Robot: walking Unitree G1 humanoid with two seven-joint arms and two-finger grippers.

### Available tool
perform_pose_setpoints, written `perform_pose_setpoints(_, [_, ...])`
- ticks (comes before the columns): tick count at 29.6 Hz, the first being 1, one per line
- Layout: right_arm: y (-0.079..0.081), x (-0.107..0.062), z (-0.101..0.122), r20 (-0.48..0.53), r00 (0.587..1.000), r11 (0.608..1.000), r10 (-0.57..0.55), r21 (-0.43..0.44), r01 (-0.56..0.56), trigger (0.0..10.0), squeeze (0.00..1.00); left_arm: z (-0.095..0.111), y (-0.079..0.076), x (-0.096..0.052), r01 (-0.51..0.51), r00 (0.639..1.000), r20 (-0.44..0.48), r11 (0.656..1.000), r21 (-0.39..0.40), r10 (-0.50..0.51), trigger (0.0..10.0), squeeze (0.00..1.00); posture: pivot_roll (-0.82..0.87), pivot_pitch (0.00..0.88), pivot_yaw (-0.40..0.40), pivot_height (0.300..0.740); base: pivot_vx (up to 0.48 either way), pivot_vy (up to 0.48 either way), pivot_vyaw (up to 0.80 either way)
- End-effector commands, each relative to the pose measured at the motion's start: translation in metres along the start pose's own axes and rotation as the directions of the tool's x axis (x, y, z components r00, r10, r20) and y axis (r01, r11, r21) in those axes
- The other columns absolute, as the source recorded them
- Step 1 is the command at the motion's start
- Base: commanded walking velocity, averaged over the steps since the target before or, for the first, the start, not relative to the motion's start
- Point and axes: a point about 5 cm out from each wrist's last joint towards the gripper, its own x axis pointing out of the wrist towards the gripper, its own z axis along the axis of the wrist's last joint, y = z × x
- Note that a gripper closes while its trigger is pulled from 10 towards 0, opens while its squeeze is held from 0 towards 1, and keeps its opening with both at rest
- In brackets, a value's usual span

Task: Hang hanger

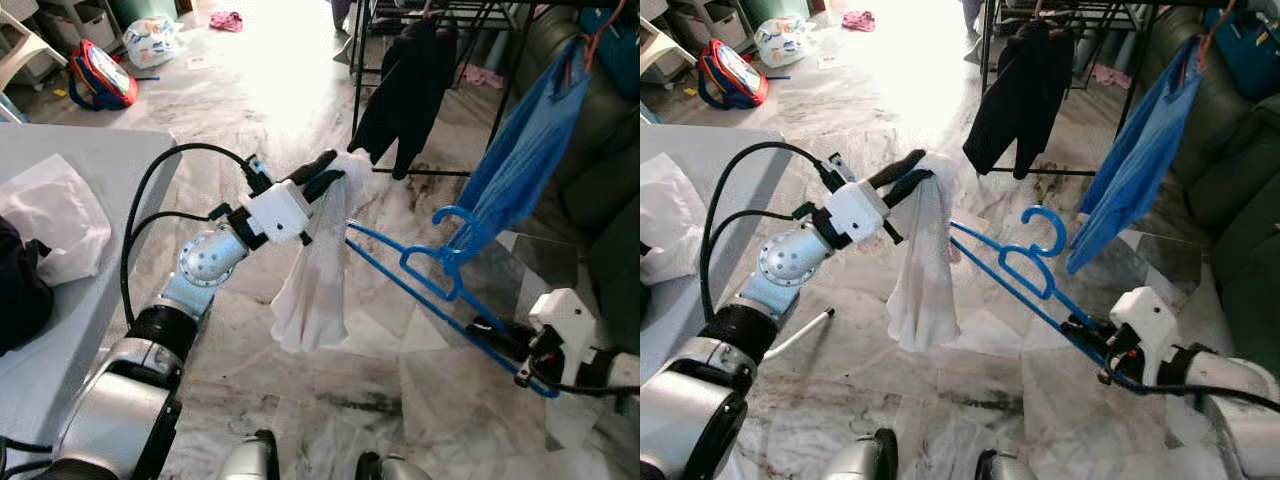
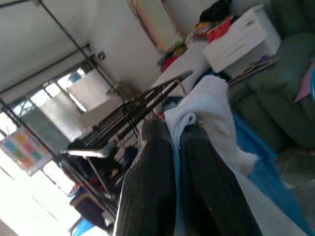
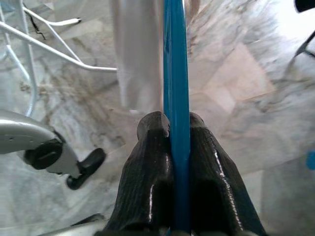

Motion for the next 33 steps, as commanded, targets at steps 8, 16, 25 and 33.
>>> perform_pose_setpoints(8, [0.001, 0.005, -0.012, -0.022, 0.999, 0.999, 0.036, 0.033, -0.035, 10.0, 0.00, 0.012, -0.008, 0.000, 0.069, 0.995, 0.073, 0.998, 0.003, -0.069, 10.0, 0.00, -0.03, 0.227, 0.014, 0.740, 0.000, 0.000, 0.00])
perform_pose_setpoints(16, [-0.019, 0.010, -0.029, -0.069, 0.984, 0.980, -0.166, 0.098, 0.173, 10.0, 0.00, 0.022, -0.018, 0.001, 0.126, 0.984, 0.126, 0.992, -0.004, -0.124, 10.0, 0.00, -0.03, 0.229, 0.015, 0.740, 0.000, 0.000, 0.00])
perform_pose_setpoints(25, [-0.050, 0.002, -0.041, -0.113, 0.883, 0.850, -0.456, 0.236, 0.470, 10.0, 0.00, 0.025, -0.021, -0.001, 0.141, 0.981, 0.136, 0.990, -0.010, -0.138, 10.0, 0.00, -0.03, 0.230, 0.016, 0.740, 0.000, 0.000, 0.00])
perform_pose_setpoints(33, [-0.070, 0.003, -0.011, 0.030, 0.800, 0.748, -0.599, 0.378, 0.546, 10.0, 0.00, 0.017, -0.041, -0.014, 0.174, 0.982, 0.082, 0.984, -0.032, -0.170, 10.0, 0.00, -0.03, 0.231, 0.016, 0.740, 0.000, 0.000, 0.00])
